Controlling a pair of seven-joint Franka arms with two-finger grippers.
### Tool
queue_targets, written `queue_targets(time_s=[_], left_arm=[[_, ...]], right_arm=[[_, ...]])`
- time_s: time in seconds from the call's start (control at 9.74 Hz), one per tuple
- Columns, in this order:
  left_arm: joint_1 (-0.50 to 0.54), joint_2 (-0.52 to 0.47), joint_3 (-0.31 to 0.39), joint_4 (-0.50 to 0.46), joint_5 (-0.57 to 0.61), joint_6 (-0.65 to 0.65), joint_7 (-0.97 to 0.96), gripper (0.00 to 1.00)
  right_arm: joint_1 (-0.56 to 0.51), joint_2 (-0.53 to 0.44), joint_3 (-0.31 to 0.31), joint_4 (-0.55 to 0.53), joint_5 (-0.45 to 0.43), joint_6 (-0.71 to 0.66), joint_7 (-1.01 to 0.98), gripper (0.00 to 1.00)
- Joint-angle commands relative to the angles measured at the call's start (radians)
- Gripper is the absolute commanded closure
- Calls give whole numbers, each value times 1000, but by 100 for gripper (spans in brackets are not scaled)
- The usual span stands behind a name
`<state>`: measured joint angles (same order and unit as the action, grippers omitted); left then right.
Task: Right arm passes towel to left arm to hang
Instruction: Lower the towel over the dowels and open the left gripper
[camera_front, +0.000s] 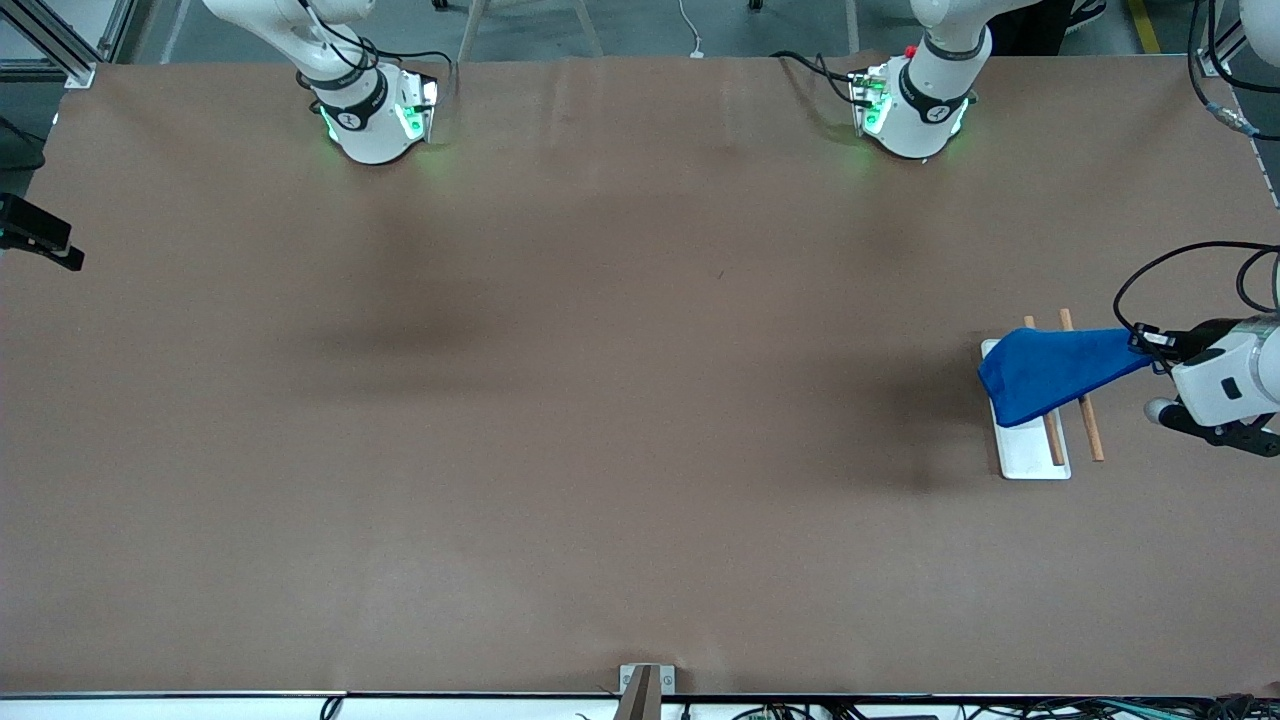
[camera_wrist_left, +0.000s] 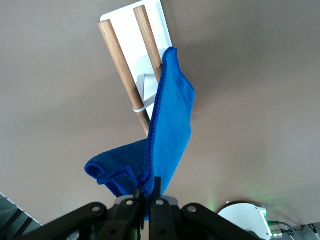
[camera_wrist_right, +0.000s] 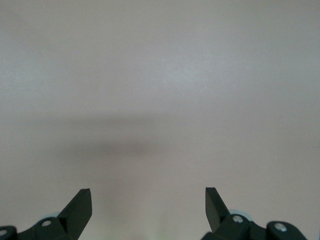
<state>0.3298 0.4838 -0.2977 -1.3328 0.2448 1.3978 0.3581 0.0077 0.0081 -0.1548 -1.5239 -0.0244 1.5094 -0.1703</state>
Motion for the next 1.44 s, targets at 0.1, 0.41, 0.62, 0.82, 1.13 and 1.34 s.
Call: queue_targets(time_s=[0.1,0.41,0.62,0.82,1.13,1.34], left_arm=[[6,42,-5,13,21,56,24,99],[31,50,-5,26,21,59,48,99],[66,58,-5,24,24,59,84,98],[71,56,-5,23,28,58,85,97],[89,67,-5,23,62,59,108,94],[87,76,-3,24,64,79,107,63]], right_arm=[[5,-82,3,-105,-16,28,20,0],[9,-86,3,-114,-9,32,22,0],[9,-83,3,-113,-8,37,22,0],[9,-83,3,-111,-5,38,22,0],[8,-82,3,-111,-5,38,22,0],[6,-82,3,-111,-5,40,20,0]])
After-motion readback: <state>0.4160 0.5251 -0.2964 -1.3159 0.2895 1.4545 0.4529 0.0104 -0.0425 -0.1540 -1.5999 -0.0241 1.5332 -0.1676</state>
